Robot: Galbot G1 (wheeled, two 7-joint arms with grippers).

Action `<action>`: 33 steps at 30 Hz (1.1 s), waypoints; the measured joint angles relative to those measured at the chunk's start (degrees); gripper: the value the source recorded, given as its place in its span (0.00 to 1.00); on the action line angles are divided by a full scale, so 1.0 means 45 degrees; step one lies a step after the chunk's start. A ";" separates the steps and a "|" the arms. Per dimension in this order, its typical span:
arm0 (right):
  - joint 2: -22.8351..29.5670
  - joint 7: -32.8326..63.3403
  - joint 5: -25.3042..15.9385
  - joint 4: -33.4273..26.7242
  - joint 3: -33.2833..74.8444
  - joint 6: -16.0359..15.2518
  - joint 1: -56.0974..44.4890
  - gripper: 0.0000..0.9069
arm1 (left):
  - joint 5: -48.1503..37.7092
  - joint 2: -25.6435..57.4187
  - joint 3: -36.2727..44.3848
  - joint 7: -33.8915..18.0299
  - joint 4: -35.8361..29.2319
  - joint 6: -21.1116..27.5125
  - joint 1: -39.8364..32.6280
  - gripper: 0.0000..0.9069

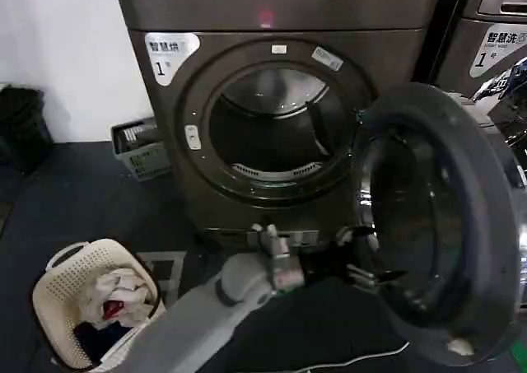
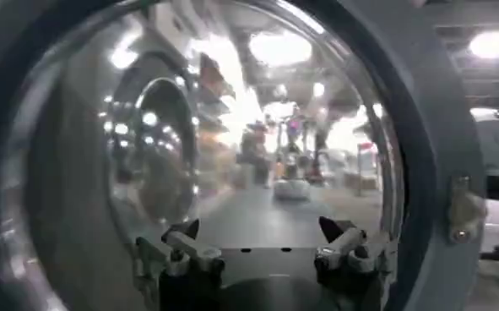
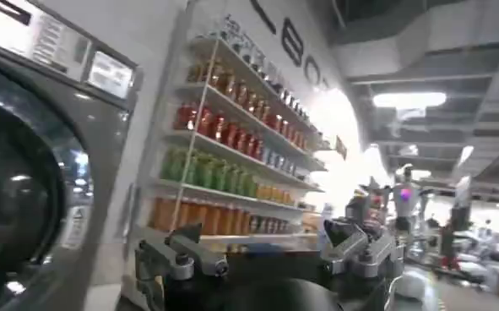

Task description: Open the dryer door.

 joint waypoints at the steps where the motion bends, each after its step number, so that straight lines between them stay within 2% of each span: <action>1: 0.0048 0.0004 0.0001 0.0014 0.0068 0.0016 -0.0040 1.00 | 0.0046 -0.0162 0.0077 -0.0019 0.0178 -0.0033 -0.0089 1.00; 16: 0.0218 -0.0022 0.0114 0.0226 0.0769 0.0063 -0.0454 1.00 | 0.1262 -0.2500 0.0615 -0.0692 0.2737 -0.0839 -0.1420 1.00; 33: 0.0170 -0.0054 0.0136 0.0153 0.0749 0.0084 -0.0391 1.00 | 0.1665 -0.2506 0.0573 -0.1708 0.4882 -0.1480 -0.2340 1.00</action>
